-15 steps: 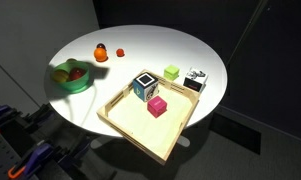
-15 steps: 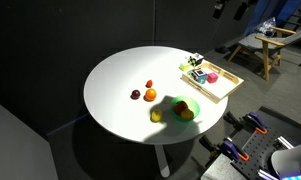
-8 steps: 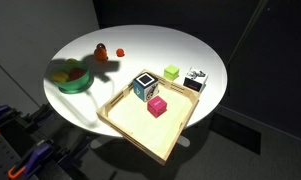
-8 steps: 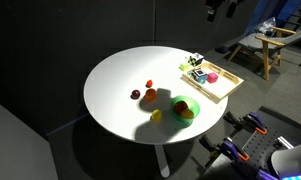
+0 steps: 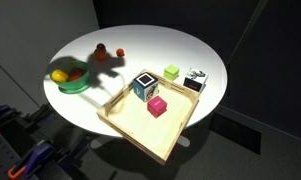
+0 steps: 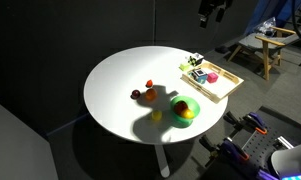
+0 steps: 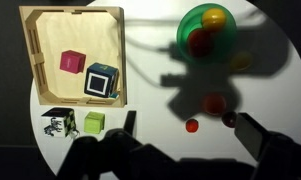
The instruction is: Put the small red fruit in the green bowl
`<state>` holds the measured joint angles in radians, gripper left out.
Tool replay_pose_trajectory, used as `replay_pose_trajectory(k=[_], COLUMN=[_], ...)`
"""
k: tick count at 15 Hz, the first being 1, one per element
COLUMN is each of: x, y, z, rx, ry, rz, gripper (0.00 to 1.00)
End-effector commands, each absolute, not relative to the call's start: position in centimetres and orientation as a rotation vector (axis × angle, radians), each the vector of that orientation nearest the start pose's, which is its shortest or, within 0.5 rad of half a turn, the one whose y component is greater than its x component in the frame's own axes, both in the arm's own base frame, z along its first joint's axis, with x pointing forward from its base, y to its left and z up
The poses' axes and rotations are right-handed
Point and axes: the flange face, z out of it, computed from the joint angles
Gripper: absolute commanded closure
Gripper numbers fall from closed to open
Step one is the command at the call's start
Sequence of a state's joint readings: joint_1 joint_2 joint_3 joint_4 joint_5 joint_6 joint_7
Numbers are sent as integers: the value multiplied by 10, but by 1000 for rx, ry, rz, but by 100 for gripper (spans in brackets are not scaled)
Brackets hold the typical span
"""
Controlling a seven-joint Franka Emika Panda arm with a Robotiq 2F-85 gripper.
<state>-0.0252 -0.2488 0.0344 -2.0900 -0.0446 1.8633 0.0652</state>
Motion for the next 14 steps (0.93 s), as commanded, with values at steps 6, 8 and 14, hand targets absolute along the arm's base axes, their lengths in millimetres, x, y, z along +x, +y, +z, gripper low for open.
replay_pose_trajectory(k=[6, 8, 14], x=[488, 488, 498], y=[3, 3, 2], z=[531, 531, 528], rx=[-3191, -3191, -3167], ry=[43, 42, 37], rz=[-64, -64, -93], gripper=[0, 0, 0])
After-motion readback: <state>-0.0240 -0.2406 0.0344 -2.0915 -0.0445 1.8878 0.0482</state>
